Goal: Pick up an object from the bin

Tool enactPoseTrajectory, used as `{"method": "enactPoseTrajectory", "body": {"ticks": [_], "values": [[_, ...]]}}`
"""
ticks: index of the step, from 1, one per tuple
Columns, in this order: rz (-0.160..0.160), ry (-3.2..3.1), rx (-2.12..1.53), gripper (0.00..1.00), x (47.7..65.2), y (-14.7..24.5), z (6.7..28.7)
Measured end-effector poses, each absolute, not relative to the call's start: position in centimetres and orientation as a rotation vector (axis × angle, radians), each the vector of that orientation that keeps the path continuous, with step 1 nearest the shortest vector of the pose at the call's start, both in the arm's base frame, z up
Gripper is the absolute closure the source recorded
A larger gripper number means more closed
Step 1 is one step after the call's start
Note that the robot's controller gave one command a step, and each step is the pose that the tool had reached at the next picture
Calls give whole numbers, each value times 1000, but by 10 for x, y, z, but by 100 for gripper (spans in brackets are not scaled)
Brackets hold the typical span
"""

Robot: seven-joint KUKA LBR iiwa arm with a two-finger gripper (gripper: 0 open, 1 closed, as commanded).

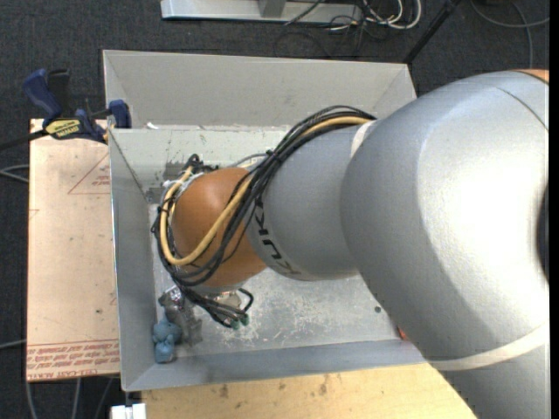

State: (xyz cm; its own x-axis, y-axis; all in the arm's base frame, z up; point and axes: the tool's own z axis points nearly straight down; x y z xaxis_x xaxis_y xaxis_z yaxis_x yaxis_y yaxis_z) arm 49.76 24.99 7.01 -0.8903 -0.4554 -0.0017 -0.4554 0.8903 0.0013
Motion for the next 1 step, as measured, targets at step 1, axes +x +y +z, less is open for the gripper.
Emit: {"method": "enactPoseTrajectory", "body": {"ticks": [1], "values": [[1, 2910, -1157, 100, 545, 236, 175]]}}
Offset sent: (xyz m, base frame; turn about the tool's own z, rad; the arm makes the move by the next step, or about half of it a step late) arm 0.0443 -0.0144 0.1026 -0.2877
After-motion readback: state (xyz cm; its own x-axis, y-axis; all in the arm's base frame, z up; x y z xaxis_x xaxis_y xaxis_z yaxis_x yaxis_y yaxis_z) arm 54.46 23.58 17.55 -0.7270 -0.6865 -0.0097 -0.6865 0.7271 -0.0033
